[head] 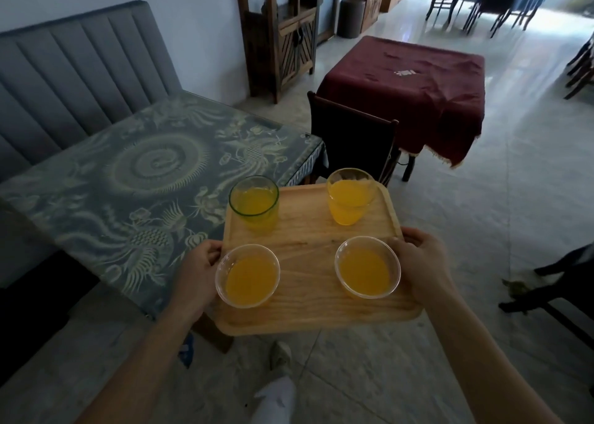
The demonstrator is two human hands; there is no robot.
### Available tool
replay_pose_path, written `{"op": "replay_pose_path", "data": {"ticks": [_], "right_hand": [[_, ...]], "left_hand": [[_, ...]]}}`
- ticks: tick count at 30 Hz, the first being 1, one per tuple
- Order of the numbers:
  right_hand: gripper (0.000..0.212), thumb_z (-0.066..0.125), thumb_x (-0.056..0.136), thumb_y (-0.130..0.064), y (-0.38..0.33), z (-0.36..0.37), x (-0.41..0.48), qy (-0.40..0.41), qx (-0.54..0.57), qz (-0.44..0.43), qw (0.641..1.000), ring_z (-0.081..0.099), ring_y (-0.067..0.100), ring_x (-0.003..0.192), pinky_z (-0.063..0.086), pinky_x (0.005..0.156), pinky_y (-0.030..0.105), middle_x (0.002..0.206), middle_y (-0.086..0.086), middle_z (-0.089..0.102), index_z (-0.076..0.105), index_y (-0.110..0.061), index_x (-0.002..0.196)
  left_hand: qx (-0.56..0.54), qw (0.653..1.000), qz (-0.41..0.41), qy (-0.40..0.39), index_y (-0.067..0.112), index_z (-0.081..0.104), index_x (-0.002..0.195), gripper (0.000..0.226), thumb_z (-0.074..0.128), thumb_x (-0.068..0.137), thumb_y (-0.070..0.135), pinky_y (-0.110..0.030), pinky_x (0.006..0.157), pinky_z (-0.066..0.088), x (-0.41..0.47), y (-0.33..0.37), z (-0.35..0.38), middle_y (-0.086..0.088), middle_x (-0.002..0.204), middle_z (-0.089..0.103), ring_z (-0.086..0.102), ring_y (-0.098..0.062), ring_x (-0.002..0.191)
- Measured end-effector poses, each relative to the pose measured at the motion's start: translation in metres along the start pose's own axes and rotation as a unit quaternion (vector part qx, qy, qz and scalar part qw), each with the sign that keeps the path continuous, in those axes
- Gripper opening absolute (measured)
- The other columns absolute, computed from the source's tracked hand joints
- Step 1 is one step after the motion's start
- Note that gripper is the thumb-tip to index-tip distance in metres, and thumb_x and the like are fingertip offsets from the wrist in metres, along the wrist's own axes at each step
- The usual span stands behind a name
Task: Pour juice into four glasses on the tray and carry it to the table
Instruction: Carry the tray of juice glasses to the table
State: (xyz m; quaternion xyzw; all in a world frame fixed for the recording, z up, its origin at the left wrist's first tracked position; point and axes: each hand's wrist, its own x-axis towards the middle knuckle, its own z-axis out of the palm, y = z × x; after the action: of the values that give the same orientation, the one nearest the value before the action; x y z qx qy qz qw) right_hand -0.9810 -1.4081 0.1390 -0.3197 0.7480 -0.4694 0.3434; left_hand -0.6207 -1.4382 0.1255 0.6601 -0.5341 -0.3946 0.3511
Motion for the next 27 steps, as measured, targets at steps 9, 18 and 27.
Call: {"op": "replay_pose_path", "data": {"ticks": [9,18,27], "right_hand": [[0.030,0.072,0.090,-0.020,-0.040,0.068,0.097,-0.020,-0.021,-0.016,0.999,0.071,0.016,0.088,0.062,0.079,0.042,0.099,-0.006,0.072,0.071,-0.019,0.120],[0.028,0.075,0.088,-0.021,-0.082,0.159,0.178,-0.054,-0.022,-0.046,0.997,0.072,0.016,0.087,0.062,0.079,0.044,0.097,-0.006,0.074,0.072,-0.020,0.116],[0.029,0.072,0.090,-0.023,-0.099,0.247,0.238,-0.118,-0.050,-0.060,0.990,0.072,0.013,0.084,0.062,0.080,0.044,0.093,-0.010,0.073,0.072,-0.020,0.119]], "left_hand": [[-0.034,0.999,-0.010,0.032,0.031,0.065,0.089,0.017,0.078,0.088,0.019,-0.031,0.068,0.056,0.098,0.005,0.003,0.015,0.080,0.076,0.072,-0.004,0.076],[-0.035,0.995,-0.051,0.076,0.020,0.068,0.102,0.016,0.077,0.090,0.016,-0.049,0.084,0.060,0.193,0.001,-0.022,-0.001,0.102,0.076,0.072,-0.022,0.095],[-0.044,0.985,-0.078,0.148,0.023,0.069,0.099,0.009,0.075,0.092,0.024,-0.033,0.072,0.060,0.237,-0.013,-0.041,0.010,0.092,0.076,0.073,-0.009,0.085]]}}
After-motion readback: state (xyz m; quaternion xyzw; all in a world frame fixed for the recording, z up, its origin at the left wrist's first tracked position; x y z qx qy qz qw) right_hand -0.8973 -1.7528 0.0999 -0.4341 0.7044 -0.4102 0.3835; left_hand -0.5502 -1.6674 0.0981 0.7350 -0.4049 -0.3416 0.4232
